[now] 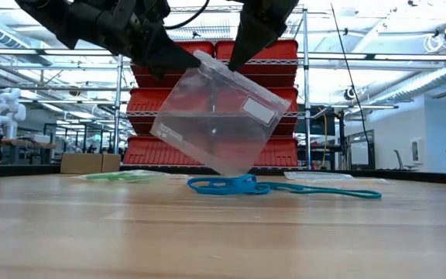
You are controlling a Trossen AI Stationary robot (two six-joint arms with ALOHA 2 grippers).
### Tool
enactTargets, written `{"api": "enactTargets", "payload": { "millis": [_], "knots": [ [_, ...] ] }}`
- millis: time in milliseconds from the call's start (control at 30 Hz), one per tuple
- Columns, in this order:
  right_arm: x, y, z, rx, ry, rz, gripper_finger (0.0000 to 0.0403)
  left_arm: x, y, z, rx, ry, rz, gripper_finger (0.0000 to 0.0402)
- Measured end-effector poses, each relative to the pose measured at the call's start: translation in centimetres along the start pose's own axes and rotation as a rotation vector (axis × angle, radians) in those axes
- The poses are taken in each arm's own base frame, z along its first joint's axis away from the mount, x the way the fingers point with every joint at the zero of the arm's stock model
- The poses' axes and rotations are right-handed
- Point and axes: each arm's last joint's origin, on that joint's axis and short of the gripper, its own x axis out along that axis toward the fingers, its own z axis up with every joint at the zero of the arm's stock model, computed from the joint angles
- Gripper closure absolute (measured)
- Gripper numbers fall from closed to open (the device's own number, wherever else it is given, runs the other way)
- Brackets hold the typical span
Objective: Sort rubber bands
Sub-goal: Open the center transparent zip bag
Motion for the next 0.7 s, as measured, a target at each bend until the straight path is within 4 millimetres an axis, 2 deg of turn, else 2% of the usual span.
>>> {"api": "enactTargets", "payload": {
  "millis": [200,433,567,700],
  "knots": [
    [0.0,-0.6,0.3,0.053,-0.034,-0.021,0.034,0.0,0.1,-0.4,-0.003,0.045,0.036,0.04],
    [0.6,-1.8,1.5,0.142,-0.141,0.101,0.0271,0.0,0.1,-0.4,-0.001,0.046,0.043,0.0401],
    [1.5,-2.3,1.4,0.152,-0.122,0.11,0.0258,0.0,0.1,-0.4,0.001,0.044,0.044,0.0401],
    [2.2,-2.4,1.4,0.157,-0.124,0.165,0.0262,0.0,0.1,-0.4,0.017,0.043,0.047,0.0401]
  ]
}}
